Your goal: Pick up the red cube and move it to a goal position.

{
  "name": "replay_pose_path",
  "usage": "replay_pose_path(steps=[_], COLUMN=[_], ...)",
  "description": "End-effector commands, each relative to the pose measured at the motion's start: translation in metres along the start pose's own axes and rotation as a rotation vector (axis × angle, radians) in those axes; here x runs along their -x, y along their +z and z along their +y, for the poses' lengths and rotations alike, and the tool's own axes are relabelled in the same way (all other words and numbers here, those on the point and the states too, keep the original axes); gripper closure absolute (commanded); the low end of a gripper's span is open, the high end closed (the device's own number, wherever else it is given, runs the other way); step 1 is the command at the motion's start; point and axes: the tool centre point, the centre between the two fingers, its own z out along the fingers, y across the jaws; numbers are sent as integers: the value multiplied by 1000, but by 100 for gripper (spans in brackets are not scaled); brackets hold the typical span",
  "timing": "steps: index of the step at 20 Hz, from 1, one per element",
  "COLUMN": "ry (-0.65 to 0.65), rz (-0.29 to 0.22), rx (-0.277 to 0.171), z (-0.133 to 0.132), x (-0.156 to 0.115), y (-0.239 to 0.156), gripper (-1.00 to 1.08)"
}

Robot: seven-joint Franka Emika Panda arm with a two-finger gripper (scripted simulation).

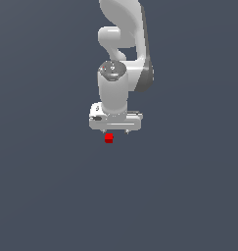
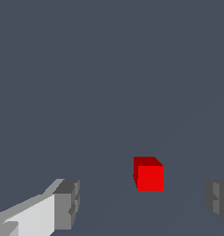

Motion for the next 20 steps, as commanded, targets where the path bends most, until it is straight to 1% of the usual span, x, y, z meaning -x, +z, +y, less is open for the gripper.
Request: replay_pose_path(steps=[1,5,10,15,20], ry=[0,0,1,2,4], rz=[0,1,4,11,19], rx=[0,0,1,3,5], z=[0,1,6,14,25], x=[0,2,7,18,31], y=[0,4,18,45,82], gripper=[-92,-92,-92,-92,-92])
